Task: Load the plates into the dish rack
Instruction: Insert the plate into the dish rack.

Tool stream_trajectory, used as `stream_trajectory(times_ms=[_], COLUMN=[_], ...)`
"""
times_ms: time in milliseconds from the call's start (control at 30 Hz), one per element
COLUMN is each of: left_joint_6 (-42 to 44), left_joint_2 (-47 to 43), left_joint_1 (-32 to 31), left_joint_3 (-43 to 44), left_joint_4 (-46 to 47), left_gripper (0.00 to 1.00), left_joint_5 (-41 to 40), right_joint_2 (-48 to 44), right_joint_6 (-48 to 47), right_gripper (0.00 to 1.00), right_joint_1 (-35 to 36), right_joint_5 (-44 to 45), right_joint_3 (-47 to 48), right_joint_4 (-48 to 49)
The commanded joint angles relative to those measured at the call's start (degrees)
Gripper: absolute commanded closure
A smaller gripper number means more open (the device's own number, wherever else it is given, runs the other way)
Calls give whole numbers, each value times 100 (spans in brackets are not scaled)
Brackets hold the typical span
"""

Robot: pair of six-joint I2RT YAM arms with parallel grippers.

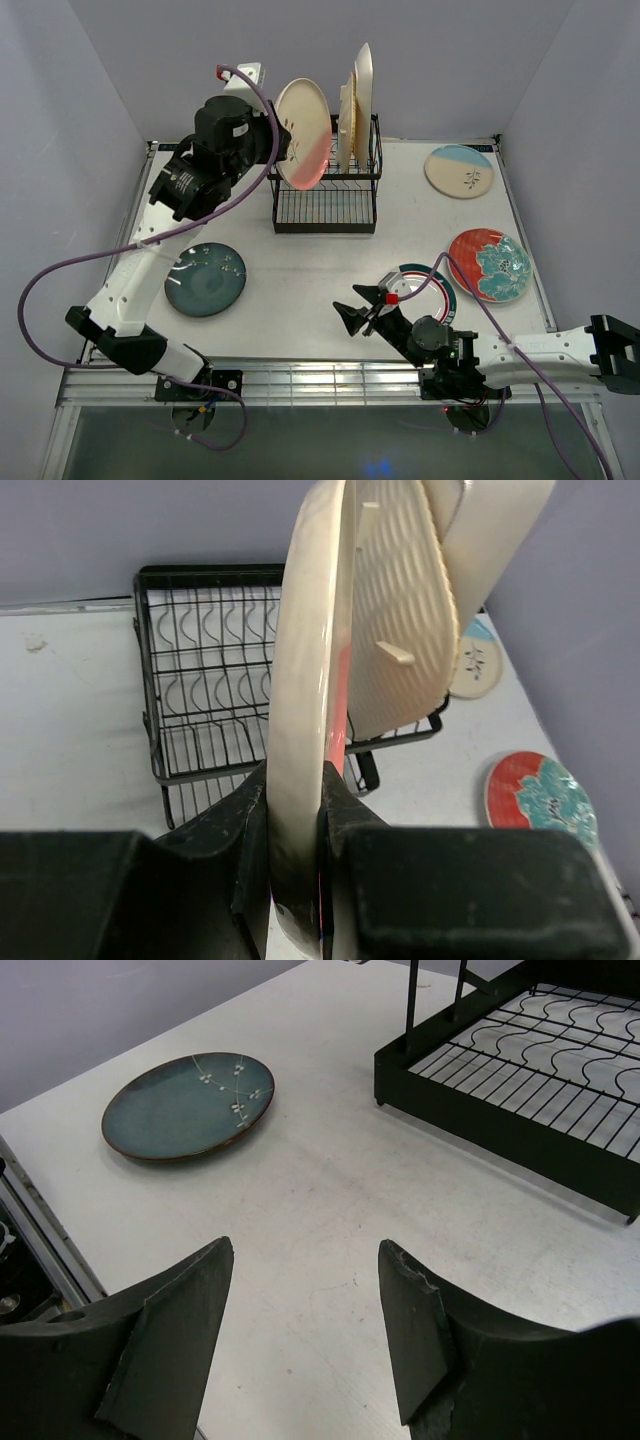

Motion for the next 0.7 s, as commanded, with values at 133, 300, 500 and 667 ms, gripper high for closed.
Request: stream_trajectory(times_ms=[133,300,500,667], left_joint_6=[329,443,583,1119], left_joint_2=[-49,91,337,671], left_joint_1=[-353,-502,-686,-1038], left_joint_3=[562,606,720,861], left_joint_4=[1114,1273,1677,2107], left_gripper=[100,100,100,100], left_joint_5=[-1999,-2140,-2455,-3089], right_joint_2=[-330,-409,-497,-682], right_joint_6=[101,118,127,136], right_gripper=[34,34,34,34], right_joint_1=[26,26,26,26], right_joint_5=[-16,-78,-78,-43], right_joint_3=[-198,-242,-313,-392], right_joint_4=[105,96,79,53])
